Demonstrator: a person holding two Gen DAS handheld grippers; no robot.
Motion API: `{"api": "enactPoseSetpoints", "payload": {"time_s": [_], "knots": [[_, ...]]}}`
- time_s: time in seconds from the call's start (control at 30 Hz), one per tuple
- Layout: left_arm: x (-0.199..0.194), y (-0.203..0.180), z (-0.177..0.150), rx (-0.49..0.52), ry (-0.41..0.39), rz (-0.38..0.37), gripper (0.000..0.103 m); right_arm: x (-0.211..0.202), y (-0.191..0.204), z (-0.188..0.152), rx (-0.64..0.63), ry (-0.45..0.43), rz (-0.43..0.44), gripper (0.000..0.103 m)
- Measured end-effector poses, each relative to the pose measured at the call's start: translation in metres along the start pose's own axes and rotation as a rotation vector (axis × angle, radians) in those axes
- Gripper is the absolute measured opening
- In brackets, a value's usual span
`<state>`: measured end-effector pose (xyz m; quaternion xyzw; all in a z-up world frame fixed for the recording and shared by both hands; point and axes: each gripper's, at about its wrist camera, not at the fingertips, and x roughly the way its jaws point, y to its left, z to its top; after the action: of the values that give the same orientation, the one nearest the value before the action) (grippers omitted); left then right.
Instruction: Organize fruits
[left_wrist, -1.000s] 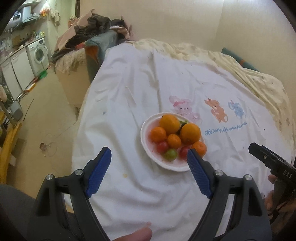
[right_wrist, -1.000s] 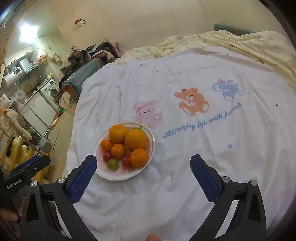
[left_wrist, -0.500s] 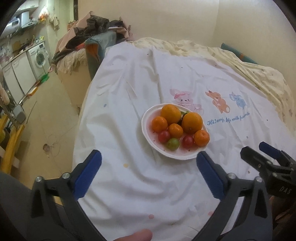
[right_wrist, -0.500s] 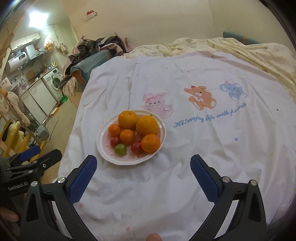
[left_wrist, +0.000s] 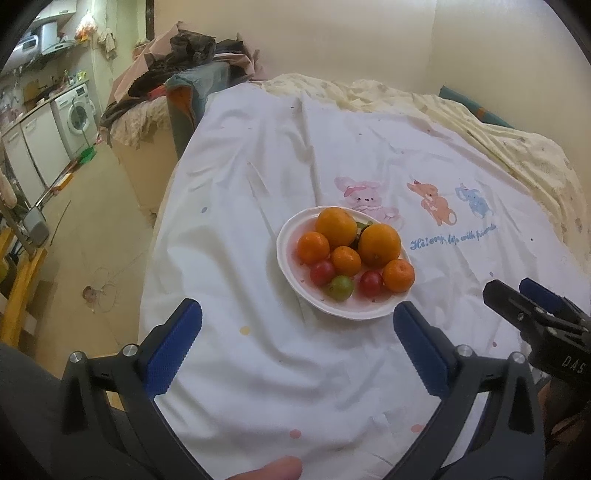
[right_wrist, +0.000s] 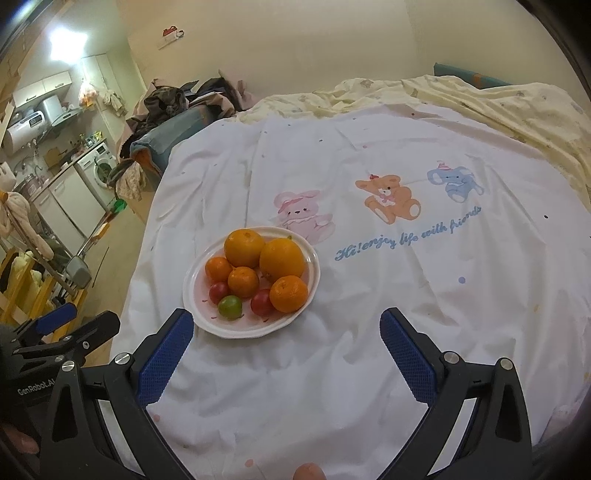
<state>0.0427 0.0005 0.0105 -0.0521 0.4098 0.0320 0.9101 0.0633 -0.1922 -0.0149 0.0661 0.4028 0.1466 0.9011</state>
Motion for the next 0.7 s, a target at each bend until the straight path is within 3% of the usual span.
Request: {"api": "enactPoseSetpoints", "payload": {"time_s": [0.7], "knots": [[-0.0016,0.0021,0.0005,-0.017,0.003,0.017,0.102,-0.0005,0.0011,0.0025,-0.008,0.007,-0.01,0.103]]}}
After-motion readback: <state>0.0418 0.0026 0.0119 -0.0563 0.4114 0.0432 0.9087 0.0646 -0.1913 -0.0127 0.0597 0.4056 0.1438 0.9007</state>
